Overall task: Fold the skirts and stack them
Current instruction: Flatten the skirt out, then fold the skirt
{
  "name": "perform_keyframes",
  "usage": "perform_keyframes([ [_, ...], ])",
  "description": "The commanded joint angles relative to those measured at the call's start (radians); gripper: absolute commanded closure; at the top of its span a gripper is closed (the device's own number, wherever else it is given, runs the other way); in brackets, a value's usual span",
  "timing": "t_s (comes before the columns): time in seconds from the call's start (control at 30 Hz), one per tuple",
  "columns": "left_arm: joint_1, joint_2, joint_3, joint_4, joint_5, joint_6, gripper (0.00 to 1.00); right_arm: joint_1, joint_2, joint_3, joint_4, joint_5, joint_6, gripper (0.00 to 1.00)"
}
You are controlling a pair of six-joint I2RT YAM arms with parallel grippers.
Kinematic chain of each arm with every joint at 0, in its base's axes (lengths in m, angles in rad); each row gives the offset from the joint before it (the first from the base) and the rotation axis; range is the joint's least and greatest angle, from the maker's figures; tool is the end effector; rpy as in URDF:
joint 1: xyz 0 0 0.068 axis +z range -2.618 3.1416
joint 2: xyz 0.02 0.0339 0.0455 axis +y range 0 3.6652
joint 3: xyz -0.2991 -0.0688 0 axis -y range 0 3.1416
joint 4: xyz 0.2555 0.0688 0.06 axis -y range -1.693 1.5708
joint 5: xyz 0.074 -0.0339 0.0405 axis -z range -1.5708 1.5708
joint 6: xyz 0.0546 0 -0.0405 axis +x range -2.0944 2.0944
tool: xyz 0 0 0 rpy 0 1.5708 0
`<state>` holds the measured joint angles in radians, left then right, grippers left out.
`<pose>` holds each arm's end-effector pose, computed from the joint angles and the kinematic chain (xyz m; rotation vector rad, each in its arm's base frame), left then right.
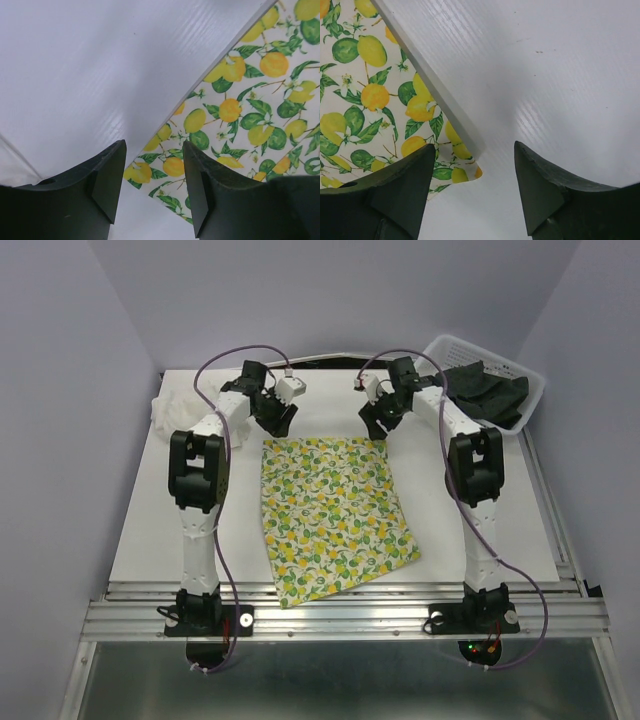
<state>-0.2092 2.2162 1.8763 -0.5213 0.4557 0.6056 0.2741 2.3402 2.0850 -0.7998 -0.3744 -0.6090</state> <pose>0.5242 -0.1358 0.2305 1.1116 2.0686 -0.3612 0.5260 0.1686 0.2133 -1.2054 2.2519 0.3643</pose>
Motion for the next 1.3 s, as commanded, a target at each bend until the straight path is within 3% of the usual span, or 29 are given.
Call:
perform_keyframes([
  [0.0, 0.028, 0.013, 0.038, -0.034, -0.026, 0.048, 0.41, -0.006, 0.014, -0.022, 0.057, -0.021, -0.041, 0.34],
  [0.3, 0.044, 0.062, -0.006, -0.037, -0.100, 0.092, 0.46, -0.006, 0.028, -0.032, 0.053, -0.014, -0.060, 0.44],
  [0.37, 0.045, 0.066, -0.020, -0.039, -0.103, 0.098, 0.51, -0.006, 0.030, -0.034, 0.051, -0.006, -0.066, 0.45],
  [0.47, 0.047, 0.062, -0.043, -0.048, -0.094, 0.111, 0.58, -0.006, 0.028, -0.037, 0.050, 0.000, -0.075, 0.47],
  [0.7, 0.048, 0.059, -0.062, -0.100, -0.028, 0.158, 0.60, -0.006, 0.027, -0.034, 0.039, 0.000, -0.093, 0.49],
  [0.73, 0.048, 0.059, -0.060, -0.106, -0.023, 0.161, 0.60, -0.006, 0.025, -0.034, 0.037, -0.001, -0.095, 0.53],
  [0.83, 0.048, 0.069, -0.052, -0.117, -0.011, 0.166, 0.73, -0.006, 0.027, -0.034, 0.037, 0.002, -0.097, 0.68],
  [0.93, 0.050, 0.077, -0.026, -0.112, -0.023, 0.149, 1.00, -0.006, 0.030, -0.019, 0.039, 0.012, -0.092, 0.89],
  [1.03, 0.056, 0.076, 0.015, -0.097, -0.034, 0.128, 1.00, -0.006, 0.030, 0.010, 0.045, 0.026, -0.089, 0.99],
  [1.27, 0.064, 0.066, 0.122, -0.095, -0.040, 0.097, 1.00, -0.024, 0.021, 0.076, 0.063, 0.023, -0.075, 0.99],
])
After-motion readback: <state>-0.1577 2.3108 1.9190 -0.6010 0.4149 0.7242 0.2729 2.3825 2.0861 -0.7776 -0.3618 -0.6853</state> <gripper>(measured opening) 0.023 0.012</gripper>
